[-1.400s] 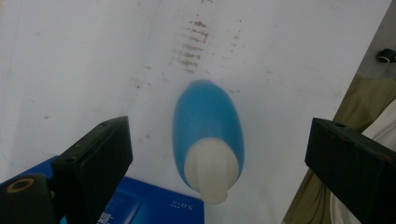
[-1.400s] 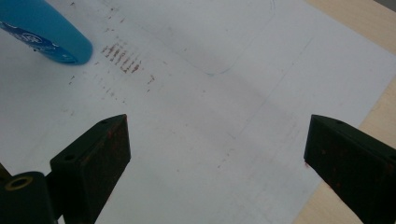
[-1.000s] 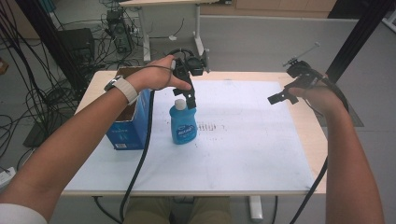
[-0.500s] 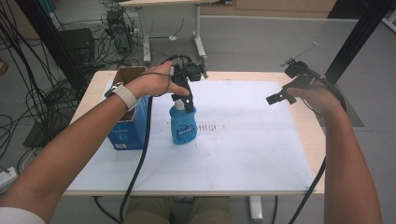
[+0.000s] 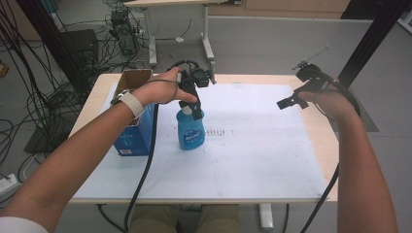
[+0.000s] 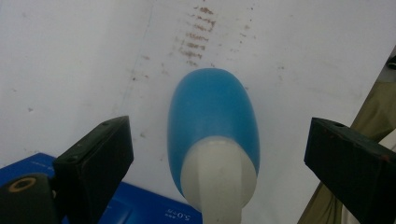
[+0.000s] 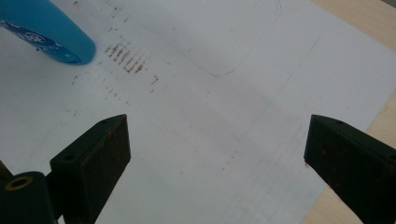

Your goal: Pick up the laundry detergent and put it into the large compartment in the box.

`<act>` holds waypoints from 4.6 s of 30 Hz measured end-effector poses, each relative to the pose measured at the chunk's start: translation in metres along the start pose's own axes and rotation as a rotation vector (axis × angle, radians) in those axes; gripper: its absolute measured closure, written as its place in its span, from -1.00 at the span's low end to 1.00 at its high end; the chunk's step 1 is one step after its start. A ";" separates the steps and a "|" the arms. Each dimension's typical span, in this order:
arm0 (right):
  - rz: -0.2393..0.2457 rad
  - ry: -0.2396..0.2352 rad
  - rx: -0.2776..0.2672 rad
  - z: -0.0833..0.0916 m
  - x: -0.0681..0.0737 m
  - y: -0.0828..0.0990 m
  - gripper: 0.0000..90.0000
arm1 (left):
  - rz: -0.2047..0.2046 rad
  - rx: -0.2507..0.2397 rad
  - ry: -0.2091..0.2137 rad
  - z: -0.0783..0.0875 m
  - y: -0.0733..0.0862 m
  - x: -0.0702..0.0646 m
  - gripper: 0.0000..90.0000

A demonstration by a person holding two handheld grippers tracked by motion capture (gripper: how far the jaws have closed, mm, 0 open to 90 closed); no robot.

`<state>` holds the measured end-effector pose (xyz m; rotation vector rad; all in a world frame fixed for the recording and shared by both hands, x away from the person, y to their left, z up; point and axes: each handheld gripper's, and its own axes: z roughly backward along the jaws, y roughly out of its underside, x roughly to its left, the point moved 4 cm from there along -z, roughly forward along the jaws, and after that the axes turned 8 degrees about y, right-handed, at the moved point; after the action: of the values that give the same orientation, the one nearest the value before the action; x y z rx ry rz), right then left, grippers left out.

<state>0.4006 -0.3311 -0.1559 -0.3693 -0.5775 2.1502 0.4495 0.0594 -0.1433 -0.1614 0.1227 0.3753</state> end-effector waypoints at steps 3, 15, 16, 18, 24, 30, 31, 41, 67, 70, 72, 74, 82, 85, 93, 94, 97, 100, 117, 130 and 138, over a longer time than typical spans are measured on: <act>0.000 0.000 0.000 0.000 0.000 0.000 -0.85 | 0.001 0.002 0.007 -0.003 0.001 0.001 -0.81; 0.005 -0.004 -0.001 -0.002 0.002 -0.002 -0.85 | 0.007 -0.003 0.001 -0.006 0.003 0.000 -0.81; 0.006 -0.004 -0.001 -0.002 0.002 -0.003 -0.85 | 0.009 -0.003 0.002 -0.006 0.003 0.001 -0.81; 0.006 -0.005 -0.002 -0.002 0.002 -0.003 -0.85 | 0.006 0.003 0.000 -0.007 0.002 0.001 -0.81; 0.007 -0.006 -0.001 -0.003 0.002 -0.003 -0.85 | 0.011 -0.003 0.000 -0.007 0.003 0.001 -0.81; 0.007 -0.006 0.000 -0.003 0.002 -0.003 -0.85 | 0.013 -0.003 -0.001 -0.007 0.003 0.002 -0.81; 0.006 -0.007 0.000 -0.003 0.001 -0.003 -0.85 | 0.016 -0.007 -0.001 -0.007 0.004 0.002 -0.81; 0.006 -0.004 0.000 -0.002 0.001 -0.003 -0.85 | 0.019 -0.007 -0.001 -0.007 0.004 0.003 -0.81; 0.001 -0.003 -0.004 -0.001 0.000 -0.001 -0.85 | 0.025 -0.010 0.000 -0.008 0.003 0.003 -0.81; 0.001 -0.002 -0.004 -0.001 0.000 -0.001 -0.85 | 0.026 -0.011 -0.001 -0.008 0.004 0.003 -0.81; 0.000 -0.003 -0.004 -0.001 0.000 -0.001 -0.85 | 0.028 -0.016 0.000 -0.008 0.005 0.004 -0.81; 0.000 -0.001 -0.003 -0.001 0.000 -0.001 -0.85 | 0.028 -0.014 0.001 -0.008 0.005 0.004 -0.81; -0.001 -0.003 -0.003 -0.002 -0.001 -0.001 -0.85 | 0.030 -0.014 0.003 -0.008 0.005 0.005 -0.81; -0.001 -0.004 -0.003 -0.002 -0.001 0.000 -0.85 | 0.030 -0.014 0.003 -0.009 0.005 0.005 -0.81; -0.003 -0.004 -0.001 -0.003 -0.001 0.000 -0.85 | 0.035 -0.018 0.004 -0.010 0.006 0.006 -0.81; -0.003 -0.004 -0.001 -0.003 -0.001 0.000 -0.85 | 0.035 -0.018 0.004 -0.010 0.006 0.006 -0.81; -0.003 -0.003 -0.001 -0.003 -0.001 -0.001 -0.85 | 0.034 -0.022 0.004 -0.010 0.007 0.007 -0.81; -0.004 -0.004 0.000 -0.004 -0.001 -0.001 -0.85 | 0.035 -0.020 0.004 -0.010 0.007 0.007 -0.81; -0.005 -0.006 0.001 -0.005 -0.001 -0.001 -0.85 | 0.037 -0.018 0.012 -0.013 0.007 0.007 -0.80; -0.005 -0.008 0.000 -0.005 -0.002 0.000 -0.85 | 0.035 -0.016 0.016 -0.016 0.006 0.008 -0.80; -0.004 -0.010 -0.001 -0.007 -0.001 0.001 -0.85 | 0.034 -0.009 0.009 -0.018 0.005 0.007 -0.80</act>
<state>0.4039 -0.3310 -0.1619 -0.3575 -0.5841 2.1492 0.4521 0.0631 -0.1624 -0.1706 0.1330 0.4086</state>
